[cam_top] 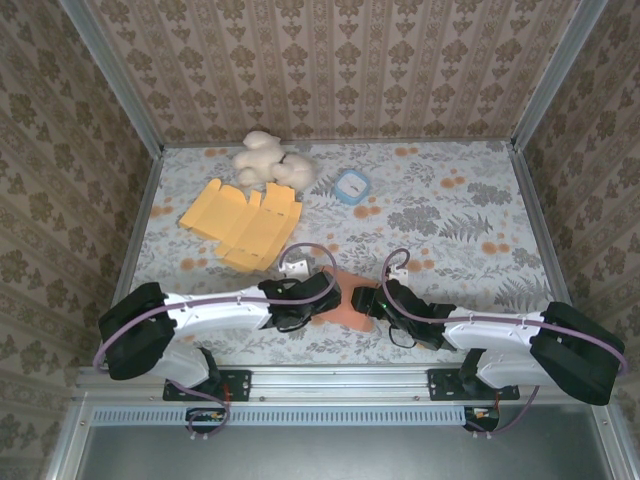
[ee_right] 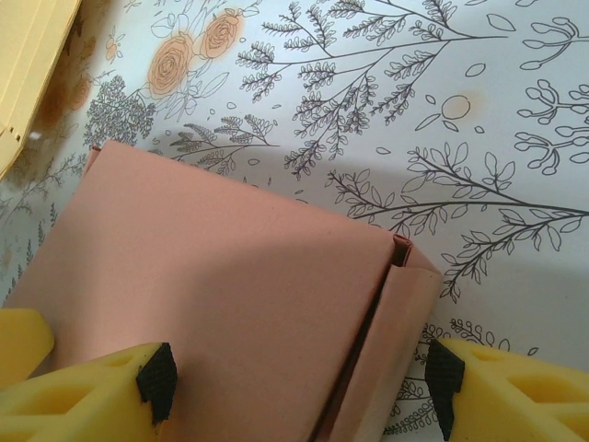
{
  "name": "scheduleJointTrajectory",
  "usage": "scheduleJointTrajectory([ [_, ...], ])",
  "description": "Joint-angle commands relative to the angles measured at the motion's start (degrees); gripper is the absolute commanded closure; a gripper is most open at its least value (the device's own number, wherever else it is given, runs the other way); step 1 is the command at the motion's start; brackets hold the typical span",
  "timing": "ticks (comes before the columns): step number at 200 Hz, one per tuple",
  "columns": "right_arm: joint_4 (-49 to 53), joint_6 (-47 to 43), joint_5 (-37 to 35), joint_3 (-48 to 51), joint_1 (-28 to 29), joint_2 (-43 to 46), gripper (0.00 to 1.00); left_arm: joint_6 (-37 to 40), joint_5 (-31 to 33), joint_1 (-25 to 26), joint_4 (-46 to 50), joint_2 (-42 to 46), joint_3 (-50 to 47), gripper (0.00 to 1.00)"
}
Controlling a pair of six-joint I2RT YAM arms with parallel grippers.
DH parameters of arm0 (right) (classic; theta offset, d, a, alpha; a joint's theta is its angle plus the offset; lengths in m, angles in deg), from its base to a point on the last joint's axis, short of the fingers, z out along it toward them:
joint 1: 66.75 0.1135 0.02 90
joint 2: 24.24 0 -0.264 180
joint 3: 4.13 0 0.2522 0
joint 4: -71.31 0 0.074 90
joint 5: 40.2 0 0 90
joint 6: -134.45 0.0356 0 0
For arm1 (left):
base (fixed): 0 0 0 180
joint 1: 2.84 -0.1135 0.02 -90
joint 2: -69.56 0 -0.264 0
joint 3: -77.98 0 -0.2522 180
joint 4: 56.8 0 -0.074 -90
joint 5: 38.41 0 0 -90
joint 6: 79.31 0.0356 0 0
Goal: Fold the paper box
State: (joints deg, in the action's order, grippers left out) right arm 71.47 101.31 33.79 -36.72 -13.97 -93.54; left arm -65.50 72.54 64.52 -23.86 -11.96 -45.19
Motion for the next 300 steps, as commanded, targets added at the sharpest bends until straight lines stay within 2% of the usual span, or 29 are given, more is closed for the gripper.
scheduleJointTrajectory([
  [1,-0.84,1.40,-0.68,0.35,0.32,-0.77,0.25,-2.46,-0.29,1.17,0.07,1.77,1.24,0.14],
  [100,-3.33,4.12,-4.06,0.20,2.76,-4.26,0.25,-4.95,-1.43,4.60,-0.54,2.50,3.15,0.14],
  [190,-3.95,6.01,-4.58,-0.94,5.46,-3.21,0.23,-8.94,-1.97,7.30,-1.73,1.77,3.34,0.11],
  [262,-5.75,10.54,-6.88,-0.03,8.38,0.14,0.24,-11.93,-4.67,8.57,-2.55,-4.55,5.97,0.08],
  [300,-5.95,11.94,-7.77,0.50,9.15,1.01,0.25,-12.85,-4.04,9.28,-1.60,-4.19,6.80,0.08],
])
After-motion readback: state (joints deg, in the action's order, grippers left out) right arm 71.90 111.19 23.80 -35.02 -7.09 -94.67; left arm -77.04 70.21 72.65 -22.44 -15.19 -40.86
